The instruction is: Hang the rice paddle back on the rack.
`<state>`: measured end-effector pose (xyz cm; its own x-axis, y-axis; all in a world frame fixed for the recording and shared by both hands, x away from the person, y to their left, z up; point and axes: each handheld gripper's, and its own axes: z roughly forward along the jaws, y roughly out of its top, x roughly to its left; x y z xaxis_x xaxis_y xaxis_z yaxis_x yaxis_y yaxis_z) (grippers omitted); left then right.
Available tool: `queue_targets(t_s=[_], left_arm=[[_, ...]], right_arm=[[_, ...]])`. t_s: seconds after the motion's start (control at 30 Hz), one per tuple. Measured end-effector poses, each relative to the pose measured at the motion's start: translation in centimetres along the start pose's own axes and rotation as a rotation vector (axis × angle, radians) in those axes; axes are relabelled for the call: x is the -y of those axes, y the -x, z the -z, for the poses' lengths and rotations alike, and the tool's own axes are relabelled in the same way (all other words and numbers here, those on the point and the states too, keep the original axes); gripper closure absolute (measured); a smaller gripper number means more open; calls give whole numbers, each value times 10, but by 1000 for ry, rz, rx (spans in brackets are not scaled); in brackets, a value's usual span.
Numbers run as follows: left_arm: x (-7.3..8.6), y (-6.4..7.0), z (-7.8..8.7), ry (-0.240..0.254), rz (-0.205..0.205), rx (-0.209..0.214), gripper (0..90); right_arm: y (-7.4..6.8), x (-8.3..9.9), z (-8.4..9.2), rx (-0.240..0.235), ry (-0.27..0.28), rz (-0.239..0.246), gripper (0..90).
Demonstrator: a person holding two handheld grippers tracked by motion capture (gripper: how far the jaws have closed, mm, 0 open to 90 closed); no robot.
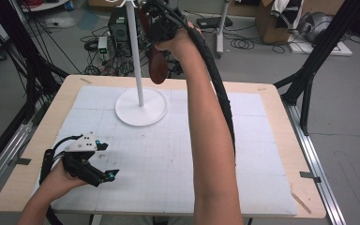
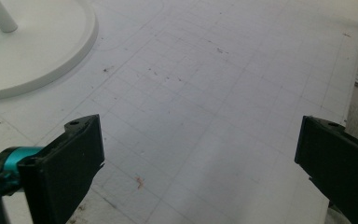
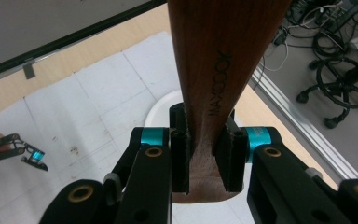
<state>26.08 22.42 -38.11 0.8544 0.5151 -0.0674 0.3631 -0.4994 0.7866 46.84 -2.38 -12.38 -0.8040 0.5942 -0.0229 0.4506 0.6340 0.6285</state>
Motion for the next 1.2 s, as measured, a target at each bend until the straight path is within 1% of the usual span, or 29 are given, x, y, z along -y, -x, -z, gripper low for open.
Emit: queue_targets(t_s=[0.1,0.3,0.37,0.43,0.5,0.53,0.6,0.63,0.73,0.83,0.9,1.0,1.03,1.07,1.2], left_arm=[[0,0,0,0,-2,2,18],[0,1,0,5,1,4,18],[-1,1,0,5,-4,6,18],[-1,2,0,6,1,10,18],[-1,2,0,6,-1,10,18],[-1,2,0,5,-1,10,18],[-1,2,0,7,-2,10,18],[-1,2,0,7,-2,11,18],[-1,2,0,6,-3,12,18],[-1,2,0,7,-3,12,18],[-1,2,-1,5,-5,12,18],[-1,3,-1,4,-7,16,18],[-1,2,-1,3,-9,18,18],[-1,3,-2,3,-9,17,18],[-1,3,-1,2,-10,15,18]], right_arm=[[2,-3,-1,18,-13,-8,783],[2,-10,-1,26,-2,-10,783],[2,-12,-2,34,-7,-17,783],[3,-13,-4,42,-12,-20,783],[3,-14,-5,41,-14,-24,782],[3,-14,-5,44,-10,-19,782],[2,-15,-6,42,-10,-23,782],[2,-16,-7,40,-6,-14,783],[2,-18,-8,48,-8,-14,782],[1,-20,-9,57,-15,-12,782],[0,-22,-10,74,-22,-16,783],[0,-24,-11,86,-27,-10,782],[-1,-26,-11,91,-28,-15,782],[-1,-27,-11,91,-30,-6,782],[-1,-29,-14,102,-36,-8,782]])
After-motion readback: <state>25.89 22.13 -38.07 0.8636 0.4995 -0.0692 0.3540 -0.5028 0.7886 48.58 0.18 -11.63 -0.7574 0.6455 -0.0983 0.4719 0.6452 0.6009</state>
